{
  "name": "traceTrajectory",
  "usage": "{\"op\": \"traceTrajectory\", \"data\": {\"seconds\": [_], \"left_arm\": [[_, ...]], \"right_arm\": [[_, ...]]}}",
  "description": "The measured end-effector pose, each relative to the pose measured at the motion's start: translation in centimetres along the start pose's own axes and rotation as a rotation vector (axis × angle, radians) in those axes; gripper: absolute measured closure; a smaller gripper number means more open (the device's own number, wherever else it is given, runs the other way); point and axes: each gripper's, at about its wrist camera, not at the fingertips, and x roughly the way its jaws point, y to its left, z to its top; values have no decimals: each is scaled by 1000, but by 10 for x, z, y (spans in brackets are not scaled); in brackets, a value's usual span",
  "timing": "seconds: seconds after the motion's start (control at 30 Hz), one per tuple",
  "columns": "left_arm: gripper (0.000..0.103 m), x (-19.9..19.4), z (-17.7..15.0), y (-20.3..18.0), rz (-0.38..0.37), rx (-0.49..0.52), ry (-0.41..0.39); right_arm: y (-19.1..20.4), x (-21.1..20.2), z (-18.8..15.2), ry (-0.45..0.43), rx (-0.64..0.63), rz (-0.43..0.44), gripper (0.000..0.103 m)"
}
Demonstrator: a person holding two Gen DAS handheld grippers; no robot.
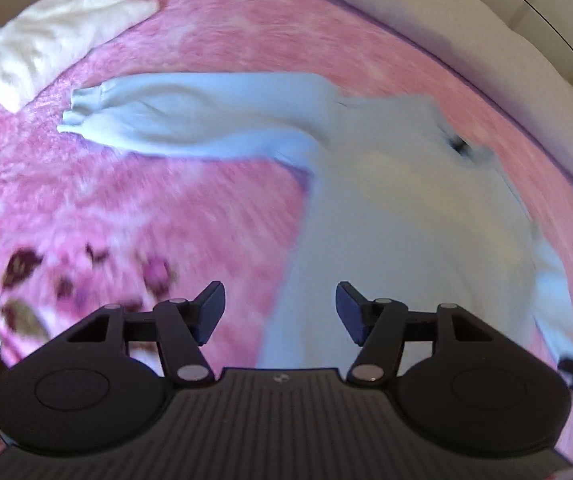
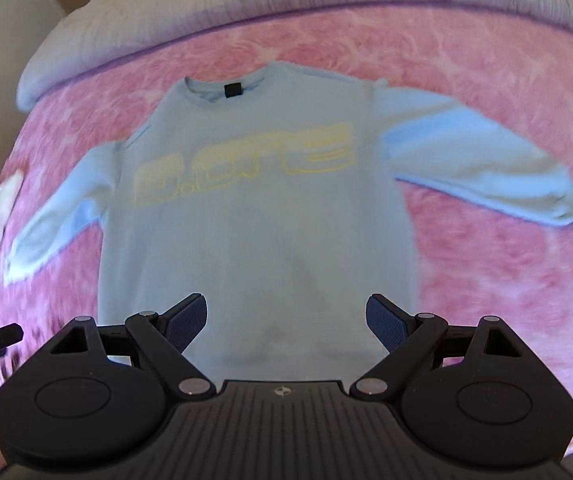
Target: Fold clothes
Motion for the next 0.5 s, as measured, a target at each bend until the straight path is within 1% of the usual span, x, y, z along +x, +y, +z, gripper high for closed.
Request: {"op": "traceTrajectory", "data": {"seconds": [0.13, 0.23, 0.33, 0.4, 0.43, 0.5], "left_arm": [[41, 56, 48, 54, 2, -104, -34], [41, 95, 71, 105, 0, -262, -59], [41, 120, 81, 155, -1, -433, -130], [41, 132, 83, 185, 5, -554, -169], [41, 137, 83, 195, -7, -608, -179], [41, 144, 79, 213, -60, -718, -223]], "right_arm": [[18, 55, 18, 10, 81, -33, 14], [27, 93, 26, 23, 101, -81, 14], [33, 128, 32, 43, 115, -126, 14], [35, 141, 33, 54, 120, -139, 14], [36, 146, 34, 60, 117, -147, 14], [38, 156, 36, 73, 108, -164, 14]]}}
